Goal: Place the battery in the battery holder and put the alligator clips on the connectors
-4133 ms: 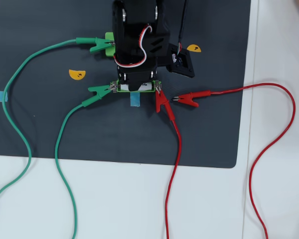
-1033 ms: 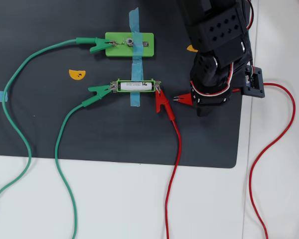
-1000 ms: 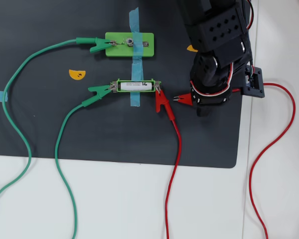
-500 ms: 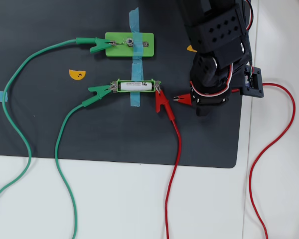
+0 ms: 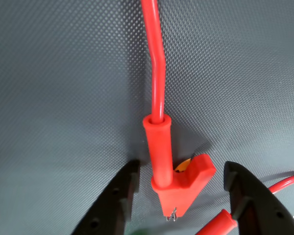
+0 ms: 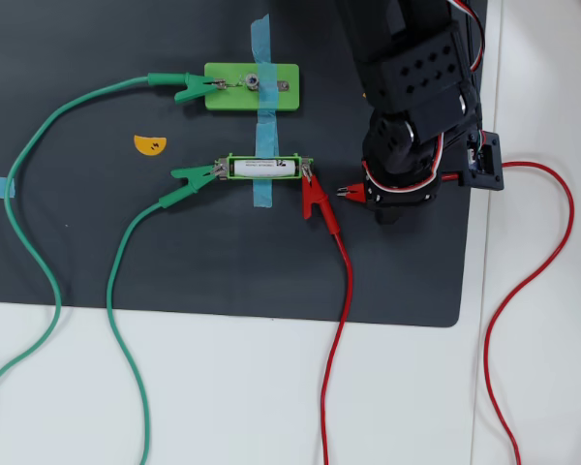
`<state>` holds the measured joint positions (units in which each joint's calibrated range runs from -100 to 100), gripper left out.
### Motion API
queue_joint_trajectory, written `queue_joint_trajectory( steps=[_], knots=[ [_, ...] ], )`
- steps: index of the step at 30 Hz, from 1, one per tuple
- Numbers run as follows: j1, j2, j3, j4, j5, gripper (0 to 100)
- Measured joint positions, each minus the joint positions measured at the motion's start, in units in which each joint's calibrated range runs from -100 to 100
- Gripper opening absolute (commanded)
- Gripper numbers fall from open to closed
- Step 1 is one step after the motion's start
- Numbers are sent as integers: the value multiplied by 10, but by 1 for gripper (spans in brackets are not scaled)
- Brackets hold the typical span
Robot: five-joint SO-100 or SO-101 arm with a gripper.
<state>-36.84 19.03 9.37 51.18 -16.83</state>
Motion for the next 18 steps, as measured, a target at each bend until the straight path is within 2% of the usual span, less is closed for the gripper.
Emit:
queue_joint_trajectory(
  steps=[18],
  knots=[
    [0, 9, -15, 2, 10, 13]
  ],
)
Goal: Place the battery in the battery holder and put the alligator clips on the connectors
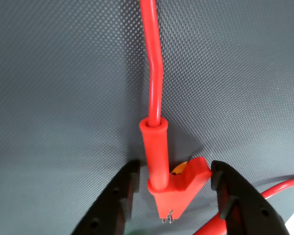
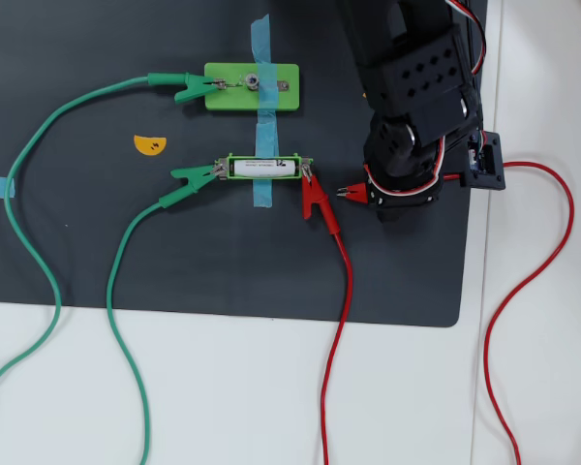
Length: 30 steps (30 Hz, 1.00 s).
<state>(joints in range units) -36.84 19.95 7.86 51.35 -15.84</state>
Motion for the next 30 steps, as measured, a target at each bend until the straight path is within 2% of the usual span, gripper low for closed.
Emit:
queue_joint_trajectory(
  steps=[7, 14, 18, 30],
  knots=[
    [0, 1, -1, 0, 0, 13],
    [0, 1, -3, 0, 5, 1],
    [0, 2, -5, 0, 24, 1],
    [0, 2, 1, 9, 30, 1]
  ],
)
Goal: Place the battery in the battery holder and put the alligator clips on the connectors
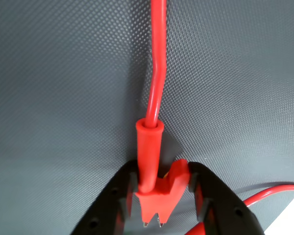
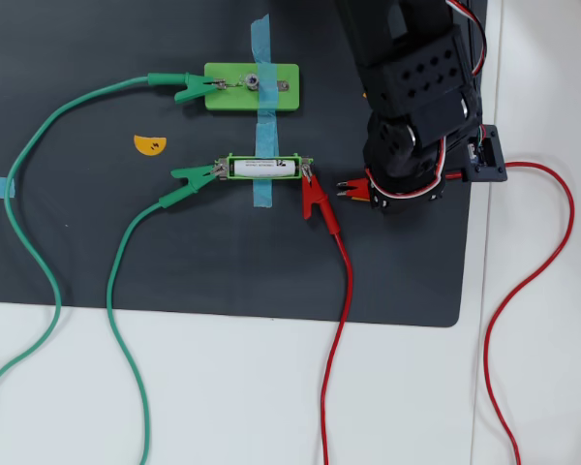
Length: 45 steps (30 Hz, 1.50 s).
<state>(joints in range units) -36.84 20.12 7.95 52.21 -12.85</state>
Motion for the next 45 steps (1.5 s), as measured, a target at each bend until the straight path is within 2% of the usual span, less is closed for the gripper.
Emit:
queue_joint_trajectory(
  steps=[5, 15, 25, 34, 45],
  knots=[
    [-1, -28, 36, 3, 0, 1],
    [0, -193, 164, 10, -2, 1],
    [-26, -207, 174, 58, -103, 1],
    [10, -207, 176, 113, -114, 1],
    [48, -209, 183, 116, -149, 1]
  ],
)
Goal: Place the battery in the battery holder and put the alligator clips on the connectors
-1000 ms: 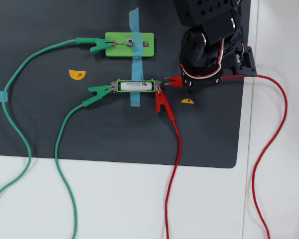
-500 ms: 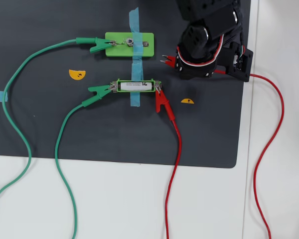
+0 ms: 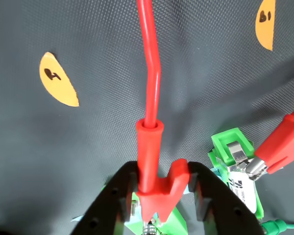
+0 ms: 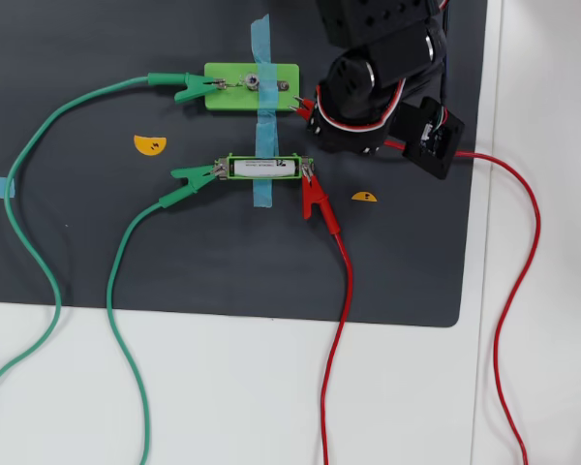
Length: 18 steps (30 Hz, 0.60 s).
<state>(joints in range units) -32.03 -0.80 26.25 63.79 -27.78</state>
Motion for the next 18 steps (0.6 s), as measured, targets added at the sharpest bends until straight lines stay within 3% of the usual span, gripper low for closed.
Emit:
queue_joint_trajectory(
  steps=[18],
  knots=[
    [4, 0, 0, 0, -37, 1]
  ],
)
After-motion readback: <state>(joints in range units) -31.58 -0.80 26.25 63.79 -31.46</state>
